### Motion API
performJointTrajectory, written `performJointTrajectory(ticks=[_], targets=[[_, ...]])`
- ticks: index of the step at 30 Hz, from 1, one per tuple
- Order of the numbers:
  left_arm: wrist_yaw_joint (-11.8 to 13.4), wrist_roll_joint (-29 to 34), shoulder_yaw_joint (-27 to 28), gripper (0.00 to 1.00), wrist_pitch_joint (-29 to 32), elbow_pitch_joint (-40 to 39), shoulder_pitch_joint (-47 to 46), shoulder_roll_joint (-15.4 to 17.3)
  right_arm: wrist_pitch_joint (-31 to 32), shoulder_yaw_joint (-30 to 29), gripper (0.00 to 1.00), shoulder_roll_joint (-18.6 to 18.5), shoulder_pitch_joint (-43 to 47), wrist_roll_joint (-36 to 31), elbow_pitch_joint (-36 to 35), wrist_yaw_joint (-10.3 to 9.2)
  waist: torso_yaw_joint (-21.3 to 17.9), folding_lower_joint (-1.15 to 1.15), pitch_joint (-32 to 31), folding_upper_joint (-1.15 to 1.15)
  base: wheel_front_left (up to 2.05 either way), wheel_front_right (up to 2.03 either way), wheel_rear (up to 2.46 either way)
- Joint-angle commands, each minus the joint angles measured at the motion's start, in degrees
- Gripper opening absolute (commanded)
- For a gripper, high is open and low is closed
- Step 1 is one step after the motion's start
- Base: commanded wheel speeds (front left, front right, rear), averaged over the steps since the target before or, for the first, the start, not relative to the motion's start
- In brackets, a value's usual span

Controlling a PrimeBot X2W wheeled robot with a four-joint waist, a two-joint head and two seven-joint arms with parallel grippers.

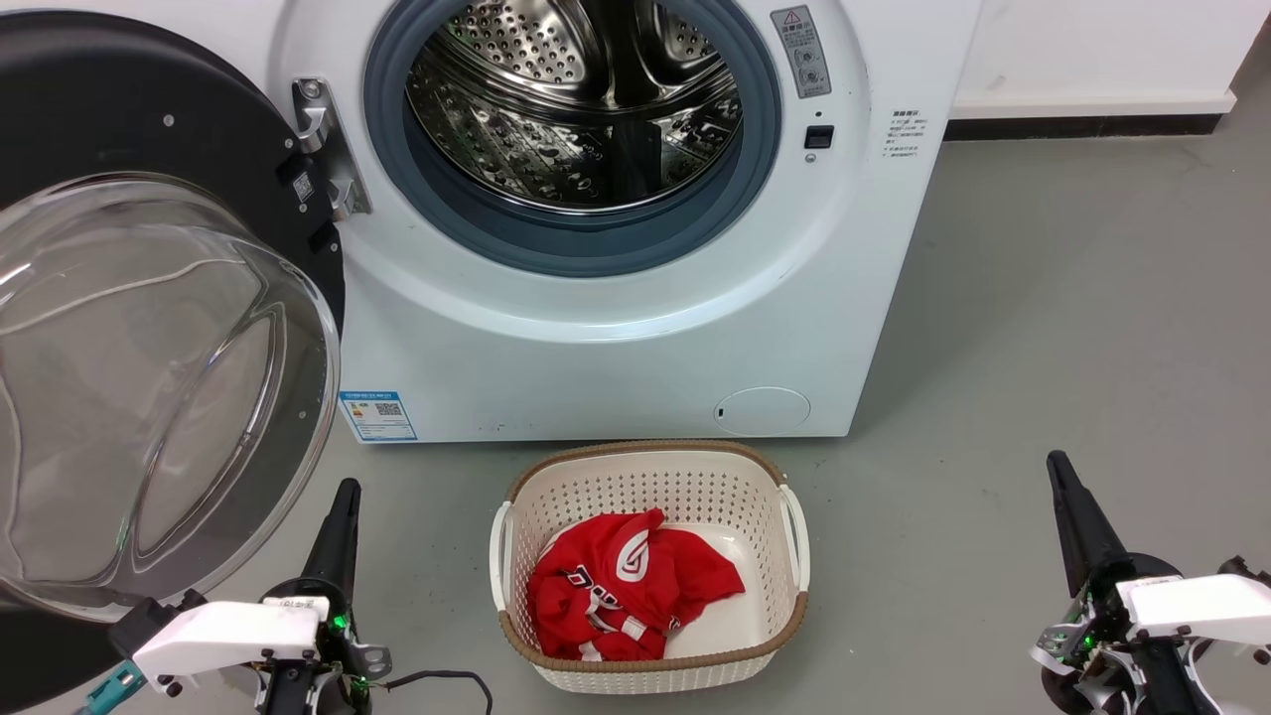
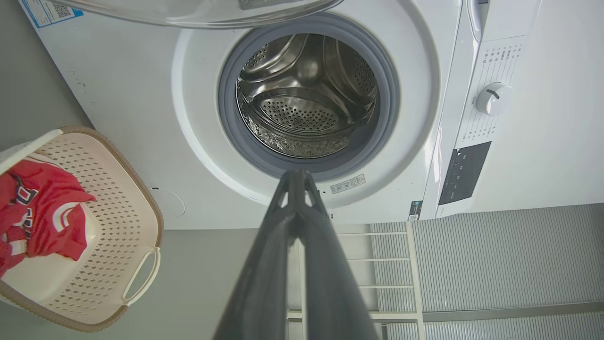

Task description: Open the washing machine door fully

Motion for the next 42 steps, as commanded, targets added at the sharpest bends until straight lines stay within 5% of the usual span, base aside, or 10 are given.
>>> performJointTrajectory(ticks=[1, 17, 42], targets=[[-0.4, -1.4, 0.3, 0.00, 0.3, 0.2, -1.0, 0.1, 0.3, -0.3, 0.00, 0.0, -1.0, 1.4, 0.1, 0.00, 0.0, 0.00, 0.0, 0.00, 0.00, 0.00, 0.00], [-0.4, -8.1, 0.5, 0.00, 2.0, 1.3, -1.7, 0.1, 1.9, -1.0, 0.00, 0.3, -1.7, 7.7, 1.2, 0.00, 0.1, 0.00, -0.3, 0.00, 0.00, 0.00, 0.00], [-0.4, -7.8, 0.4, 0.00, 1.9, 1.2, -1.7, 0.1, 2.3, -1.5, 0.00, 0.7, -1.7, 6.9, 1.2, 0.00, 0.1, 0.00, -0.3, 0.00, 0.00, 0.00, 0.00]])
